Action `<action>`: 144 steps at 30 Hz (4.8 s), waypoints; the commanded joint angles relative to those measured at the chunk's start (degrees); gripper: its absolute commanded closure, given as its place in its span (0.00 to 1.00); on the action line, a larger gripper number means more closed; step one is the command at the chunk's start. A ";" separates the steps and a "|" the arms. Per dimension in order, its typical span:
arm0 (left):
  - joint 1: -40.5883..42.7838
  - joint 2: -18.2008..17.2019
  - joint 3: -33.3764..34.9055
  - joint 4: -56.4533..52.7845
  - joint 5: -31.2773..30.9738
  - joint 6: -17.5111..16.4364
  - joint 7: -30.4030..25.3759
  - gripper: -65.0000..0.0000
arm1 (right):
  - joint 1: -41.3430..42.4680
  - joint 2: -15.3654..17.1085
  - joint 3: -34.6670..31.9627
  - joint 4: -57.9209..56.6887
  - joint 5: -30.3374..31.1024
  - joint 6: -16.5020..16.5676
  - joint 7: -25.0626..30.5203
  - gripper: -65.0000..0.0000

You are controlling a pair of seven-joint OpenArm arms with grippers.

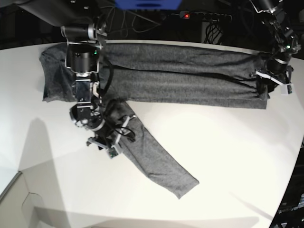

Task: Layout the t-shirt on the table in an organized manner, then fold the t-shirt properly
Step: 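Release the right gripper and move it to the hanging sleeve, then lift the sleeve with the right gripper and lay it across the shirt body, then open the right gripper and raise it off the sleeve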

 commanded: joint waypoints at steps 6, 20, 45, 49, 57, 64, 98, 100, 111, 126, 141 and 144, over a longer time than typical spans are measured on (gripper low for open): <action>0.20 -0.63 -0.04 0.32 0.41 0.04 1.18 0.66 | 2.24 1.22 0.11 0.75 1.04 -4.05 1.75 0.49; 0.20 -0.63 -0.04 0.32 0.41 0.04 1.18 0.66 | 2.24 1.31 0.03 -3.03 1.04 -5.54 1.83 0.50; -0.06 -0.71 -0.04 0.32 0.50 0.04 1.18 0.66 | 3.73 2.27 0.03 -3.38 1.04 -11.17 1.83 0.65; -0.15 -0.71 -0.04 0.32 0.59 0.04 1.18 0.66 | 3.73 2.36 0.03 -3.38 1.04 -11.52 1.83 0.72; -0.15 -0.71 -0.04 0.32 0.59 0.04 1.18 0.66 | 3.56 2.45 -0.06 -3.38 1.04 -11.52 1.83 0.81; -0.15 -0.98 -0.04 0.32 0.41 0.04 1.18 0.66 | 3.82 2.45 -0.33 -6.54 0.86 -11.52 1.31 1.00; -1.03 -1.15 0.04 0.76 0.32 0.04 1.18 0.66 | -36.80 -4.84 -22.57 49.72 2.71 -8.44 1.13 1.00; -1.12 -1.15 0.04 0.85 0.32 0.04 1.18 0.66 | -38.64 -4.84 -24.50 49.63 2.71 -8.44 1.13 1.00; -1.12 -1.15 0.13 0.85 0.59 0.04 1.18 0.66 | -43.57 -4.84 -33.73 47.08 2.62 -8.44 1.13 1.00; -0.94 -0.98 0.04 0.94 0.32 0.04 1.18 0.66 | -43.13 -4.84 -34.70 39.87 2.45 -8.35 1.48 1.00; -1.03 -1.15 -0.04 1.11 0.23 0.04 1.18 0.66 | -45.32 2.71 -42.35 41.37 2.53 -8.27 1.31 0.48; -1.03 -1.15 -0.13 2.43 0.23 0.04 1.10 0.66 | -46.99 3.33 -40.68 43.39 2.62 -8.35 1.66 0.46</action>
